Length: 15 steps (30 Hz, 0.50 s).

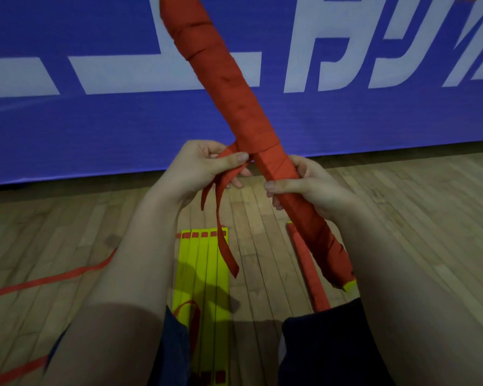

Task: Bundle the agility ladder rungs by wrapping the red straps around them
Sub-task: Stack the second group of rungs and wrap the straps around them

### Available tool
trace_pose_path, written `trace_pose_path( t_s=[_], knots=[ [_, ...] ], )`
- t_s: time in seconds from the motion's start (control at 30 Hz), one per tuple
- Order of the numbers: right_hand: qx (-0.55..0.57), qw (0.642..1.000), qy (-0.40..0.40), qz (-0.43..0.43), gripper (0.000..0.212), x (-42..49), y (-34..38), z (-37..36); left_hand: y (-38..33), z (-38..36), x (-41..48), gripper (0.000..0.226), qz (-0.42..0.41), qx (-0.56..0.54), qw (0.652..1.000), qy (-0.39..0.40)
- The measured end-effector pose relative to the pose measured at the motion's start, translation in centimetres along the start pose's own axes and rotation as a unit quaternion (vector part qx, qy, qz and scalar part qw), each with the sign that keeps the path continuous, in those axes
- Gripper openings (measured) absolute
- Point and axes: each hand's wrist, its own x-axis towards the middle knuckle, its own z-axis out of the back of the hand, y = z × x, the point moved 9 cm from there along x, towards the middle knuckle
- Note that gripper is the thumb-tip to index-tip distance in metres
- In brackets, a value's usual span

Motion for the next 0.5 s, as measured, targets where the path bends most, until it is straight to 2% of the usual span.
trace_pose_path(
  t_s=[0.23, 0.37, 0.43, 0.5],
  knots=[
    [0.013, 0.997, -0.08, 0.01, 0.031, 0.2, 0.1, 1.8, 0.0, -0.1, -0.1, 0.015, 0.008, 0.093, 0.996, 0.006],
    [0.007, 0.99, -0.142, 0.002, 0.037, 0.1, -0.1, 3.1, 0.1, -0.1, 0.0, 0.016, 0.009, 0.126, 0.992, 0.004],
    [-0.021, 0.984, -0.177, -0.01, 0.043, 0.3, -0.5, 3.5, -0.1, -0.6, 0.1, 0.019, -0.003, 0.137, 0.991, -0.001],
    [-0.107, 0.969, -0.224, 0.001, 0.047, 0.5, -0.5, 3.9, -0.4, -1.5, 0.1, 0.023, -0.019, 0.167, 0.986, -0.002]
  ],
)
